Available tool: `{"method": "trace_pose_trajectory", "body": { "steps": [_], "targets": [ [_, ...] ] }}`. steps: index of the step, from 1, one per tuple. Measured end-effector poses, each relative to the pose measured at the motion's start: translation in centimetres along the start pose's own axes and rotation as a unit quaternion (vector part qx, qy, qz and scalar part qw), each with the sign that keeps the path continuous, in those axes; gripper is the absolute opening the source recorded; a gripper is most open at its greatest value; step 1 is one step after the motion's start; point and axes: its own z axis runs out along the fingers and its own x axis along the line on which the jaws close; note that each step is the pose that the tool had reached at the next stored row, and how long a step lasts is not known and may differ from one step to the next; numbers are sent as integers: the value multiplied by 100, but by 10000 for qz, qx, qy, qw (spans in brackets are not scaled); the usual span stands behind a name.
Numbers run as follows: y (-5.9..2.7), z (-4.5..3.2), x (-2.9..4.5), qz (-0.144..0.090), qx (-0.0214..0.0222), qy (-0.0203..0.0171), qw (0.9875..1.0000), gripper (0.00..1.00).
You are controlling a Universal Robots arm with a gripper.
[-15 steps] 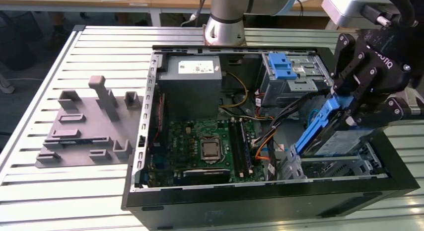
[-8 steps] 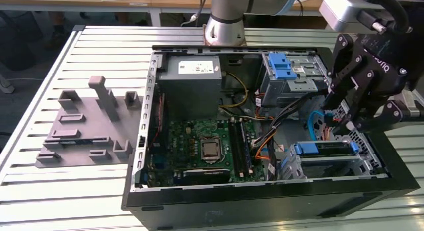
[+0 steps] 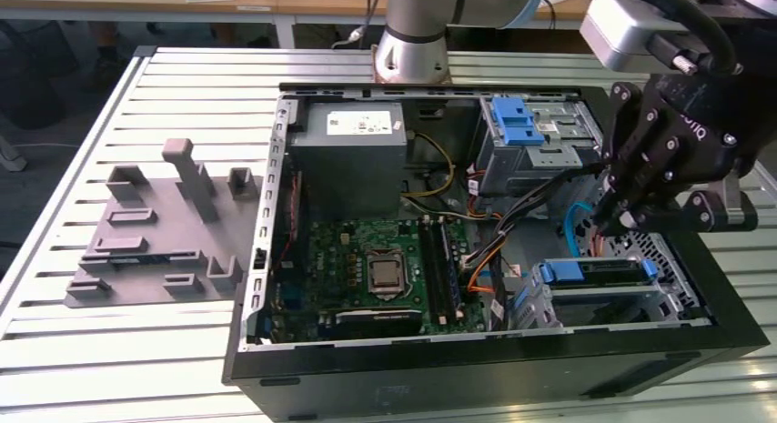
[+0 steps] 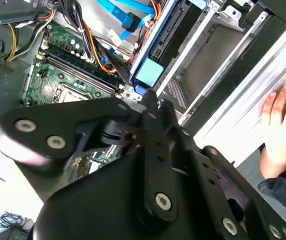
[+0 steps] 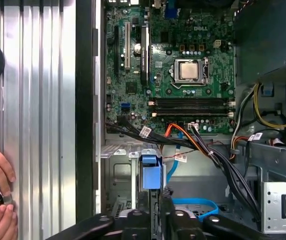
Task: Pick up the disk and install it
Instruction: 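Insert the disk into the insertion slot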
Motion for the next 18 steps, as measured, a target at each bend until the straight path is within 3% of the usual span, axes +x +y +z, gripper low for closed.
{"method": "trace_pose_trajectory", "body": {
  "steps": [3, 5, 18],
  "targets": [
    [0, 25, 0, 0, 0, 0, 10000, 13],
    [-1, 42, 0, 0, 0, 1, 10000, 11],
    [-2, 117, 0, 1, 0, 1, 10000, 11]
  ]
}}
